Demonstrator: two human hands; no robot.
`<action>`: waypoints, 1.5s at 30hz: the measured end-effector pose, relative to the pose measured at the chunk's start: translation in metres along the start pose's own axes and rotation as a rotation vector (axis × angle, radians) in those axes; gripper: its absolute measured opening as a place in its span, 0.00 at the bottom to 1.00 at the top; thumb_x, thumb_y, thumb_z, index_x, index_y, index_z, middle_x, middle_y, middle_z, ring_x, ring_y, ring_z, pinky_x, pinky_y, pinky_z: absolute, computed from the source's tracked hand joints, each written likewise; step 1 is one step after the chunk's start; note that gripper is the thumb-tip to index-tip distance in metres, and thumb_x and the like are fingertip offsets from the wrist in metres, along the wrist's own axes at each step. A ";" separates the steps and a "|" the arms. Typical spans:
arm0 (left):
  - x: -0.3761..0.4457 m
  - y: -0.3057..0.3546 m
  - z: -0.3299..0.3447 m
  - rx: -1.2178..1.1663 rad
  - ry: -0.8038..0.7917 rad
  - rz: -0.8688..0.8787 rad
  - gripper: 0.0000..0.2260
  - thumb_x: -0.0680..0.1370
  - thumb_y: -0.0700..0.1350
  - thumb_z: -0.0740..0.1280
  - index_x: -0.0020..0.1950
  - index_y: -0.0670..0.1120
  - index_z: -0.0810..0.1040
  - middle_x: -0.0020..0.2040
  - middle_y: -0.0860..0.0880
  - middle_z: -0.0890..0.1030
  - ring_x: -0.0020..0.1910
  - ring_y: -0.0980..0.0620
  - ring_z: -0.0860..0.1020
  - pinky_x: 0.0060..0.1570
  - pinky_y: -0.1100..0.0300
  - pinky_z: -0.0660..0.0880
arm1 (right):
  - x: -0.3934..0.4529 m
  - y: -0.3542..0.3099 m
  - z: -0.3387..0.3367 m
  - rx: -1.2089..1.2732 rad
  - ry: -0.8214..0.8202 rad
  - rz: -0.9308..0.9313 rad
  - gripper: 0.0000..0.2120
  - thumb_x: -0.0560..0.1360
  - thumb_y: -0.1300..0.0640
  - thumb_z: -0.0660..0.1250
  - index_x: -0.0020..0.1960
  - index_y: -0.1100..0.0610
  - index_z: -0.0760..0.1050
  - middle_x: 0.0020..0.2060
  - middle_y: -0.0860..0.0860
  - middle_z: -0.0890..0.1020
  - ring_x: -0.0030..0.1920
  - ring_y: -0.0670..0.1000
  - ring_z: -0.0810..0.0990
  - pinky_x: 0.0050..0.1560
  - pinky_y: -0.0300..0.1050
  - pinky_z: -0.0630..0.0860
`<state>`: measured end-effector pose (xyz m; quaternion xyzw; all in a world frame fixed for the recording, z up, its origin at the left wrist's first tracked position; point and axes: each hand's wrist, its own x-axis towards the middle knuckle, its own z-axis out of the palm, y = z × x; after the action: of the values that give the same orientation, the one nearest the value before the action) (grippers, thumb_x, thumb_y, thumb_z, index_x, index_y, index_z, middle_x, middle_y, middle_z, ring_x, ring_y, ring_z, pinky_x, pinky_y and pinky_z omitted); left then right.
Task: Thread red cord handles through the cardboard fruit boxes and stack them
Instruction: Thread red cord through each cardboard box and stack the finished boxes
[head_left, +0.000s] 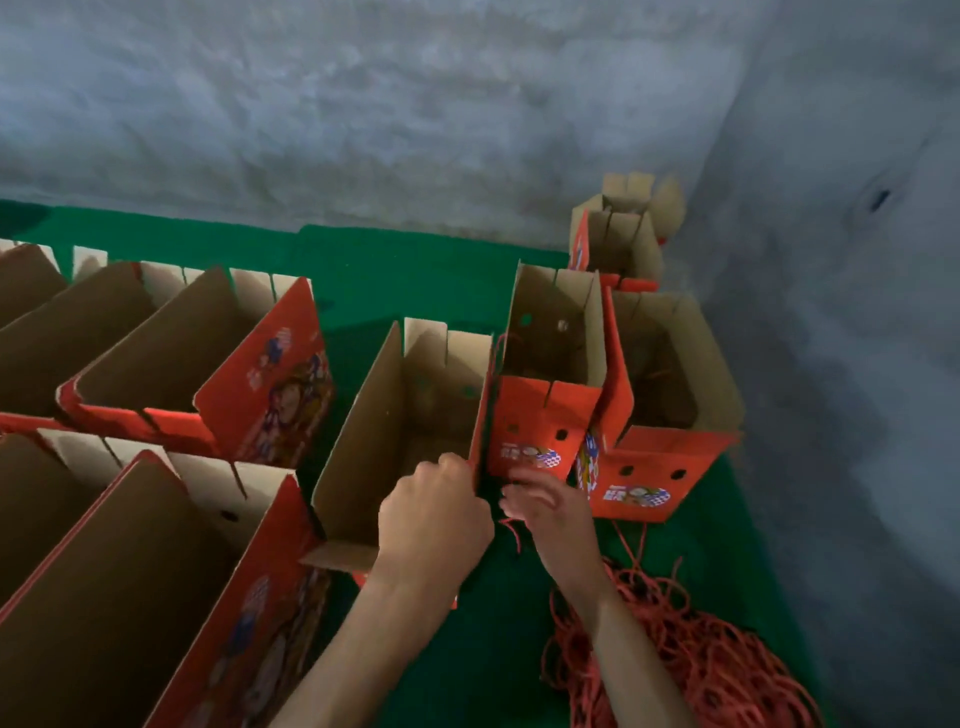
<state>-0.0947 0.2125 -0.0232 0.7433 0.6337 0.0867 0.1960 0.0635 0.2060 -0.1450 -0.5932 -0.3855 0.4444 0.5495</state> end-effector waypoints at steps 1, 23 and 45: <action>-0.008 0.001 0.000 0.010 -0.079 0.011 0.09 0.79 0.52 0.64 0.43 0.52 0.66 0.41 0.53 0.71 0.37 0.54 0.72 0.32 0.61 0.67 | -0.003 0.002 -0.001 0.066 0.018 0.043 0.06 0.78 0.67 0.72 0.52 0.59 0.84 0.42 0.55 0.88 0.43 0.55 0.87 0.47 0.46 0.85; -0.015 0.009 0.016 -0.235 -0.651 0.050 0.10 0.79 0.49 0.63 0.59 0.53 0.67 0.54 0.51 0.79 0.49 0.51 0.83 0.51 0.48 0.83 | -0.063 0.029 -0.037 0.113 0.095 0.075 0.09 0.77 0.53 0.76 0.44 0.58 0.85 0.42 0.52 0.86 0.43 0.50 0.84 0.46 0.39 0.78; -0.029 0.031 0.058 -0.642 -0.534 -0.310 0.21 0.82 0.57 0.56 0.64 0.43 0.75 0.50 0.42 0.84 0.49 0.43 0.84 0.48 0.52 0.78 | -0.088 0.049 -0.041 0.275 0.064 0.198 0.13 0.81 0.57 0.71 0.49 0.68 0.83 0.41 0.62 0.85 0.41 0.53 0.83 0.50 0.48 0.80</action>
<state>-0.0496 0.1702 -0.0601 0.5371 0.6058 0.0538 0.5845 0.0737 0.1057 -0.1845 -0.5613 -0.2431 0.5257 0.5912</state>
